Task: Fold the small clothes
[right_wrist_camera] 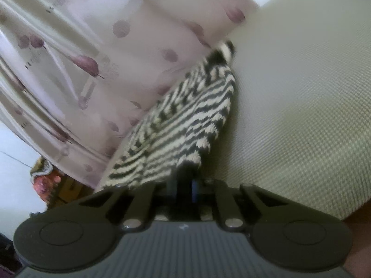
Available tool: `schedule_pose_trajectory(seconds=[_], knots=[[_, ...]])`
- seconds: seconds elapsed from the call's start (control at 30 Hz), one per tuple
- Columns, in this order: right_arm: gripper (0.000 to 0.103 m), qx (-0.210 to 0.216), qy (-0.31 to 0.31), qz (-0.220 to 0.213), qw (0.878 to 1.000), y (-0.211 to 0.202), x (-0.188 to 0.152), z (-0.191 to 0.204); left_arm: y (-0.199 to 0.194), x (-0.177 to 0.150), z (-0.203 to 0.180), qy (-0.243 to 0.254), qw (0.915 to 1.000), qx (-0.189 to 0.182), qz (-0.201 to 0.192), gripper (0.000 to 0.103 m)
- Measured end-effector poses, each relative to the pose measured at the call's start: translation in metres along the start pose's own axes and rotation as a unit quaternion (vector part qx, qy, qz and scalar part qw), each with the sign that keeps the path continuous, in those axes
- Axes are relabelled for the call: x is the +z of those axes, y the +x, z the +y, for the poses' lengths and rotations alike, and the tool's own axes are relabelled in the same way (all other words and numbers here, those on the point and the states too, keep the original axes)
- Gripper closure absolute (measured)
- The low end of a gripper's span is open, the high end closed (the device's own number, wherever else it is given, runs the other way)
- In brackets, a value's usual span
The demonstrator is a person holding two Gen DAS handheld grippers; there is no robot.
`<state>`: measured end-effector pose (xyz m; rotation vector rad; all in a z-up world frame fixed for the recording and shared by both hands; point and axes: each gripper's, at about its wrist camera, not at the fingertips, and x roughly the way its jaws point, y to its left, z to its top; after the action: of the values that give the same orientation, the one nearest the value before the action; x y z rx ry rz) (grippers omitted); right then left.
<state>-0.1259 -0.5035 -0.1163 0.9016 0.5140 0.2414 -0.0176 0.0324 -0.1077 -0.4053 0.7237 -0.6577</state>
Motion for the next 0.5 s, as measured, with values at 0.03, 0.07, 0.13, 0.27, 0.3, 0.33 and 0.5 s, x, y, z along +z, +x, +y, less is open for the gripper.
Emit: schedule_pose_trajectory(seconds=[0.03, 0.07, 0.13, 0.27, 0.3, 0.33, 0.5], knots=[[0.094, 0.002, -0.002, -0.003, 1.000, -0.004, -0.002, 0.003, -0.002, 0.002, 0.001, 0.000, 1.0000, -0.005, 0.000, 0.087], [0.094, 0.004, -0.003, -0.005, 1.000, -0.007, -0.003, 0.005, -0.004, 0.002, 0.000, 0.002, 0.9999, -0.011, 0.002, 0.087], [0.094, 0.010, 0.000, -0.009, 1.000, -0.016, -0.008, 0.008, -0.004, 0.001, -0.003, 0.013, 0.9998, -0.012, 0.009, 0.087], [0.094, 0.008, 0.014, -0.007, 1.000, -0.034, -0.025, 0.009, -0.006, -0.005, -0.001, 0.031, 0.9989, -0.014, 0.033, 0.087], [0.094, 0.006, 0.020, -0.005, 1.000, -0.037, -0.028, 0.009, -0.008, -0.006, 0.000, 0.030, 0.9988, -0.013, 0.036, 0.087], [0.094, 0.001, 0.026, -0.004, 1.000, -0.042, -0.032, 0.008, -0.009, -0.007, 0.000, 0.031, 0.9987, -0.012, 0.038, 0.087], [0.094, 0.009, 0.049, -0.018, 0.999, -0.056, -0.032, 0.007, -0.008, 0.001, 0.003, 0.016, 0.9991, -0.027, 0.030, 0.087]])
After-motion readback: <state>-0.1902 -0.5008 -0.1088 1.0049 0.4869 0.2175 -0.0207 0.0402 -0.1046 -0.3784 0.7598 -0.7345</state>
